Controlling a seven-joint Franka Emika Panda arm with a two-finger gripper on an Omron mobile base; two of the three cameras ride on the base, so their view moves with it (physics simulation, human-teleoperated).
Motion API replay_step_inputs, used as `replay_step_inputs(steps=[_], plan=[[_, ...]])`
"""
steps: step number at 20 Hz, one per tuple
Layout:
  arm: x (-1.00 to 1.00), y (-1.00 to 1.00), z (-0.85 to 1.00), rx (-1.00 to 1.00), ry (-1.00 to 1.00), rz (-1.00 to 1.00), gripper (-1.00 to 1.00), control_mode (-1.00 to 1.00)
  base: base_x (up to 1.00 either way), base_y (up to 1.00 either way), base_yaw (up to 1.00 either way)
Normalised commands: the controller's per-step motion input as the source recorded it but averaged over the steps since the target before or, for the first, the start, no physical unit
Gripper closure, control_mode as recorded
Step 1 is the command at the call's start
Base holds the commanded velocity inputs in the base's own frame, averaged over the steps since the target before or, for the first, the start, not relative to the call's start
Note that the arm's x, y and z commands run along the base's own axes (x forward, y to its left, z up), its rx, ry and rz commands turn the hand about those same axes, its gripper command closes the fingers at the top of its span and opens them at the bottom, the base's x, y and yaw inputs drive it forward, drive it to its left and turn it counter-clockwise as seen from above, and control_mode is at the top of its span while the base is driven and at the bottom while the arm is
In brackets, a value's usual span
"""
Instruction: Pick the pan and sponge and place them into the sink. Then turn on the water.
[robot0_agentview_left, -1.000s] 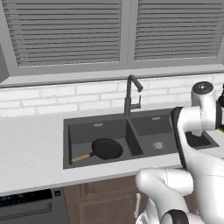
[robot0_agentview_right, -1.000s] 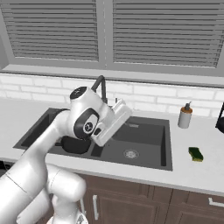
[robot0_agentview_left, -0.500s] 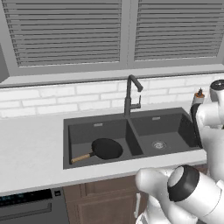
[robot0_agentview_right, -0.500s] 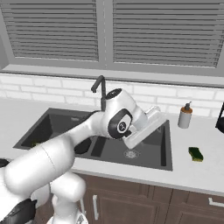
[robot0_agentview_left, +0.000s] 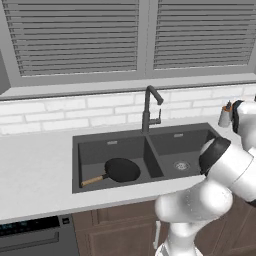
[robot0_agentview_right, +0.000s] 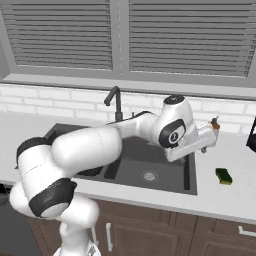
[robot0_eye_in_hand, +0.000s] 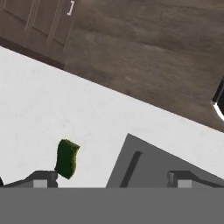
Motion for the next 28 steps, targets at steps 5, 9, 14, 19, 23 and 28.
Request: replay_step_inputs(steps=[5, 9, 14, 19, 23, 28], plan=[[0.56, -0.50, -0.41, 0.17, 0.00, -0.05, -1.00, -1.00, 0.00, 0.00, 0.00], [0.45, -0.46, -0.52, 0.05, 0.00, -0.03, -1.00, -1.00, 0.00, 0.00, 0.00], [0.42, -0.36, -0.43, 0.04, 0.00, 0.00, -1.00, -1.00, 0.00, 0.00, 0.00], [0.18, -0.35, -0.28, 0.07, 0.00, 0.00, -1.00, -1.00, 0.00, 0.00, 0.00], [0.00, -0.18, -0.25, 0.07, 0.00, 0.00, -1.00, -1.00, 0.00, 0.00, 0.00], [0.00, -0.01, -0.35, 0.00, 0.00, 0.01, -1.00, -1.00, 0.00, 0.00, 0.00]])
